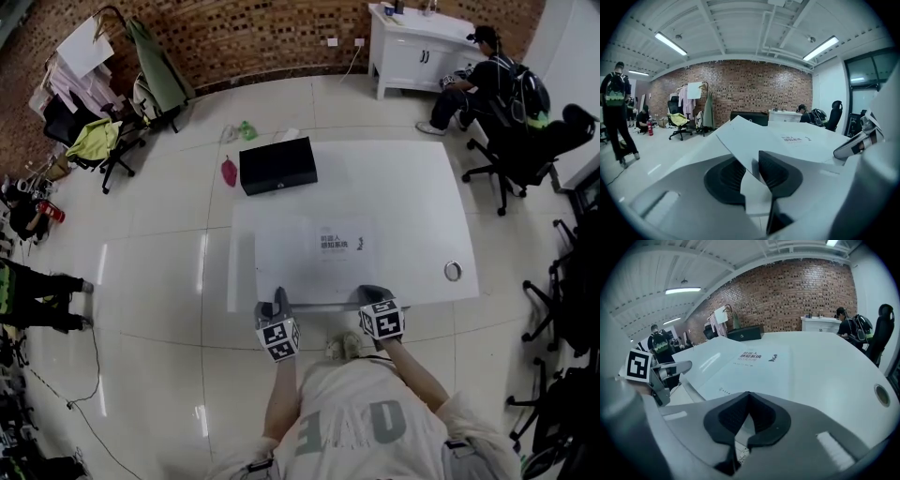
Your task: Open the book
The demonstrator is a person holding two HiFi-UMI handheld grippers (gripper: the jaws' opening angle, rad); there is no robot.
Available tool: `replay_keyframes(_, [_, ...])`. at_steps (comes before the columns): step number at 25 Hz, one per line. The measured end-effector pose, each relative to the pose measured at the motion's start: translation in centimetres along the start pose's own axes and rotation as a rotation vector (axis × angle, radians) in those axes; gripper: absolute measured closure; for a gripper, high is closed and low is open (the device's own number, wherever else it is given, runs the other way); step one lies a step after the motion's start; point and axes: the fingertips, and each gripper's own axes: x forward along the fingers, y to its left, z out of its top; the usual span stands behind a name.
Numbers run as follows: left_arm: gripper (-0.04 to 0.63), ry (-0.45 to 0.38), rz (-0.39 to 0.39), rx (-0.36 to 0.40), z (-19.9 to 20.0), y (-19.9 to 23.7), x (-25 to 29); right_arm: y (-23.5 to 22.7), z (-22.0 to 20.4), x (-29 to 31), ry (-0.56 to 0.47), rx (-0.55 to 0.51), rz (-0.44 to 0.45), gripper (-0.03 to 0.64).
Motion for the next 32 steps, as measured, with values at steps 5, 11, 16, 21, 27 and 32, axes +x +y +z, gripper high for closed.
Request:
replay_keyframes(5, [0.451, 0.063, 0.078, 0.036, -2.2, 0.9, 0.9, -0.1, -0.3, 0.1, -0.006, -0.032, -0.008, 0.612])
replay_keyframes(11, [0.339, 0.095, 0.179, 0.060, -3.3, 2.0, 0.9, 0.0, -0.4, 0.0, -0.002, -0.021, 0.007, 0.612])
replay_keyframes(16, [0.227, 0.074, 0.238, 0.057, -3.4, 3.3, 0.6, -0.1, -0.5, 0.1, -0.006, -0.032, 0.010, 0.612])
replay_keyframes(21, [0.179, 0.070, 0.234, 0.104, -3.1, 3.6, 0.7, -0.1, -0.5, 0.1, -0.009, -0.060, 0.005, 0.612])
replay_keyframes(27, [0.260, 0.089, 0.176, 0.070, -1.6, 2.6, 0.8, -0.1, -0.3, 0.0, -0.004, -0.020, 0.011, 0.612])
replay_keyframes(32, [0.553, -0.129, 0.004, 0.080, 7.4, -1.8, -0.2, 0.6, 5.6, -4.4, -0.201, -0.095, 0.005, 0.612])
